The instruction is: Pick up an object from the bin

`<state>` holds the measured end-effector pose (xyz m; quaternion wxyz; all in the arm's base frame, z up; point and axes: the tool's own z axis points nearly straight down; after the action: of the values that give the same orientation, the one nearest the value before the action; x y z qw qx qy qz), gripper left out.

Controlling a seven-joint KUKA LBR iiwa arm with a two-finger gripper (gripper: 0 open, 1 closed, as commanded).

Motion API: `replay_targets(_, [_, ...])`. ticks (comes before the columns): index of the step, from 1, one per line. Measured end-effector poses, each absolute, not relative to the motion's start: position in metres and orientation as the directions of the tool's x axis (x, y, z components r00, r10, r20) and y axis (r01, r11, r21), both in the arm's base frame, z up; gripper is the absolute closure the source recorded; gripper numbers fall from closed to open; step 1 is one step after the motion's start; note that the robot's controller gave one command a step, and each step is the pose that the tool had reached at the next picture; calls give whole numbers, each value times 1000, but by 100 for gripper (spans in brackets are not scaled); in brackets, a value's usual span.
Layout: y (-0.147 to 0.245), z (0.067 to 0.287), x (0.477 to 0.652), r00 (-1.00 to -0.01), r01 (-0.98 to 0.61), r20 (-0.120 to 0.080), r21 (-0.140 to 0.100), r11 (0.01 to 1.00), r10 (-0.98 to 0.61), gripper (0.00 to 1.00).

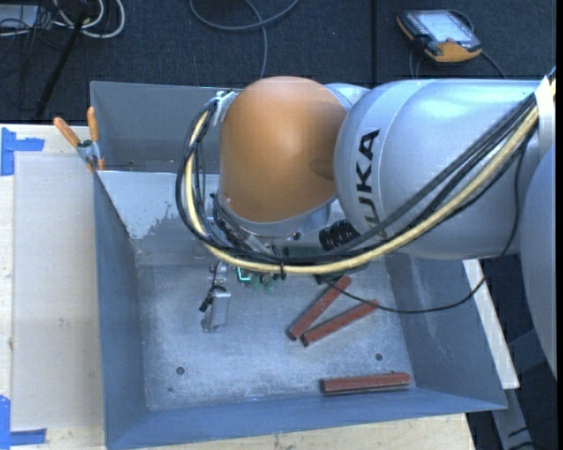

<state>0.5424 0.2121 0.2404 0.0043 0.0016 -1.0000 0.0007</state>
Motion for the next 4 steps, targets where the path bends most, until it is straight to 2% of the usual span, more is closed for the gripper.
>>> replay_targets(1, [211,245,544,-1000,1,1,0,1000,1,0])
replay_targets(2, [207,220,522,-997,-74,-9,2,997,-74,0])
replay_targets(3, [172,194,533,-995,-96,3,1,995,-96,0])
replay_targets(4, [151,189,561,-1000,14,-1,0,1000,14,0])
